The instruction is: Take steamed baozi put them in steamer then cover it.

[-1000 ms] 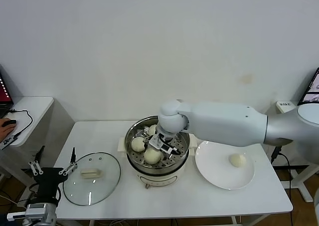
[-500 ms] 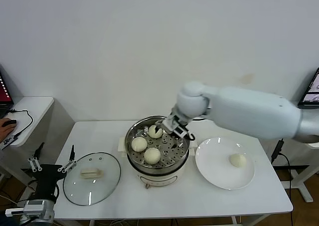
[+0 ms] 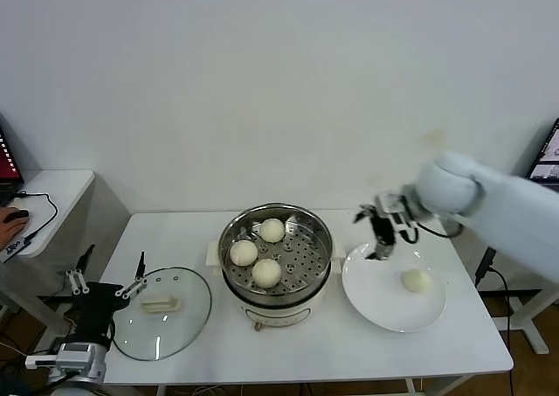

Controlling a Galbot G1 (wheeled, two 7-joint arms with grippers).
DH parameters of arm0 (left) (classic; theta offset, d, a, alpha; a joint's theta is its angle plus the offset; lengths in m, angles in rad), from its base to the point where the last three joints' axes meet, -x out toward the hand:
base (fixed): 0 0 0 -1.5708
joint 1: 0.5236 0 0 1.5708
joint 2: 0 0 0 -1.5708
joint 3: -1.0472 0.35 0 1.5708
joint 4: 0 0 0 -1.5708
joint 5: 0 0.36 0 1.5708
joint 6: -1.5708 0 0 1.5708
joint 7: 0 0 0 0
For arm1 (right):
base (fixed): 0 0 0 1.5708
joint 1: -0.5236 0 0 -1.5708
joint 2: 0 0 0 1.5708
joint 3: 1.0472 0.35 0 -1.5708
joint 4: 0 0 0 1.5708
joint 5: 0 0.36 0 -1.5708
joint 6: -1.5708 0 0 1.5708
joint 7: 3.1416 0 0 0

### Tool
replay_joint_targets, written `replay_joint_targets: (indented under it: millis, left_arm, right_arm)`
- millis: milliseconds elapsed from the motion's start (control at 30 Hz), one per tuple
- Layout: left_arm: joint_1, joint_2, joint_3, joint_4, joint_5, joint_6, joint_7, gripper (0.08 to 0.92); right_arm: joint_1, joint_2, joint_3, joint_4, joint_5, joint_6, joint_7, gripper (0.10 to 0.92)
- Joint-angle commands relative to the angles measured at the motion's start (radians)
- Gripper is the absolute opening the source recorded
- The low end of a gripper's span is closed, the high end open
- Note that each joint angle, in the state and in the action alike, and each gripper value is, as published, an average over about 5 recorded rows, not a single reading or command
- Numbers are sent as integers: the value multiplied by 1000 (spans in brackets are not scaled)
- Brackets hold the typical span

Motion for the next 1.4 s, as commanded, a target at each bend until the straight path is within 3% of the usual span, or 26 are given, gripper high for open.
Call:
replay_joint_targets:
  millis: [33, 733, 1400]
  left_arm:
    - [-9, 18, 23, 10, -1, 1, 1, 823]
    - [10, 9, 0, 28, 3, 0, 2, 823]
    - [7, 3, 9, 27, 10, 1, 2, 823]
  right_arm:
    - [-321, -135, 174, -71, -135, -18, 21, 823]
    - [-410, 128, 306, -483, -283, 104, -18, 823]
    - [-429, 209, 351, -596, -337, 109, -8, 820]
